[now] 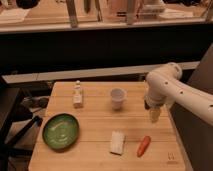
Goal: Move the arm in a circular motion
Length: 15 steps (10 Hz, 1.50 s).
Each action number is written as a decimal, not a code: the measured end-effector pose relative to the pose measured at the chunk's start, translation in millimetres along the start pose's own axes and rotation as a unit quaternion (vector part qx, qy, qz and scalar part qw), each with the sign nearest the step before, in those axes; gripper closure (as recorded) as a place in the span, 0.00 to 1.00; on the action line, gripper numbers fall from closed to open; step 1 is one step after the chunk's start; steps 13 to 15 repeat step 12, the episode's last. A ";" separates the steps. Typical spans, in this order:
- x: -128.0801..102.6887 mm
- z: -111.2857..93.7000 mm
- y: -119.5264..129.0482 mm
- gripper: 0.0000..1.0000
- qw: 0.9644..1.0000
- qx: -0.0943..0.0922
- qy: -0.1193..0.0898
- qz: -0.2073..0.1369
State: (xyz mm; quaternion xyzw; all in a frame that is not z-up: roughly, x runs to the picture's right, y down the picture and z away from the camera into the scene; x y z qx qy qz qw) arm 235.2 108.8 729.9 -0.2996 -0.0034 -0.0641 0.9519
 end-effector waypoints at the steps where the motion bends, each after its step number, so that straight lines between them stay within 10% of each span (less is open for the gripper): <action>1: -7.3 1.3 -3.3 0.20 1.000 0.000 0.000 -0.006; 15: -47.0 10.6 -11.6 0.20 1.000 -0.005 0.000 -0.025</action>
